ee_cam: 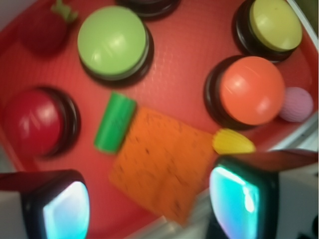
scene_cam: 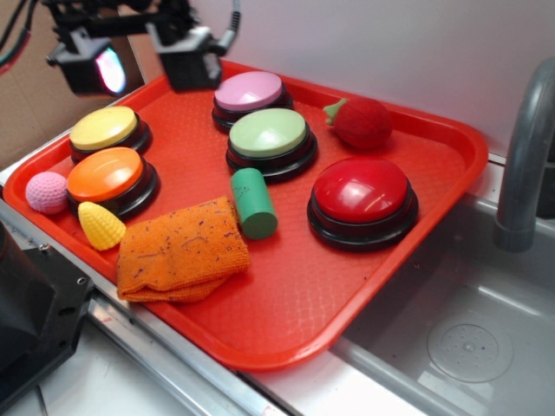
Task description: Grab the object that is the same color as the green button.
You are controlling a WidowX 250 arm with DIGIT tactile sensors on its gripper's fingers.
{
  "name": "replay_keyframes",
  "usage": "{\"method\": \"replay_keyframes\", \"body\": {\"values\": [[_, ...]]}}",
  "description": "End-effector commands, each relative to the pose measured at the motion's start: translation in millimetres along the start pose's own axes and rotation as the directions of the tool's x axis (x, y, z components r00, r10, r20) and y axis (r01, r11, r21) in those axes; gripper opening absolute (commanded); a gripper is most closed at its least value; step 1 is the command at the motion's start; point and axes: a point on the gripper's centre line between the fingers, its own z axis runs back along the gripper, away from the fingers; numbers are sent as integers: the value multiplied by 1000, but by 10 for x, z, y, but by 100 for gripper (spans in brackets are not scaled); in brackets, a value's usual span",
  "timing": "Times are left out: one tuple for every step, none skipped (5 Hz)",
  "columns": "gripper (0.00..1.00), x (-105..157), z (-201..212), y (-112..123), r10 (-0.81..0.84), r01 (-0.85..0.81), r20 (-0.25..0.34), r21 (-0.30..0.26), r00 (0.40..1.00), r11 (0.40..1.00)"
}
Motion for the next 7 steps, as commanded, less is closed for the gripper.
{"method": "replay_keyframes", "body": {"values": [[100,188,-368,-128,236,-231,63,-79,970,970],[100,252,-542,-155,294,-290,53,-63,954,955],[100,308,-724,-182,342,-340,40,-56,939,939],[100,349,-874,-183,367,-365,26,-50,930,930],[100,375,-1009,-181,386,-386,16,-26,922,922],[100,342,-1121,-184,382,-382,-23,-22,924,924],[100,316,-1130,-210,371,-370,10,-41,929,928]]}}
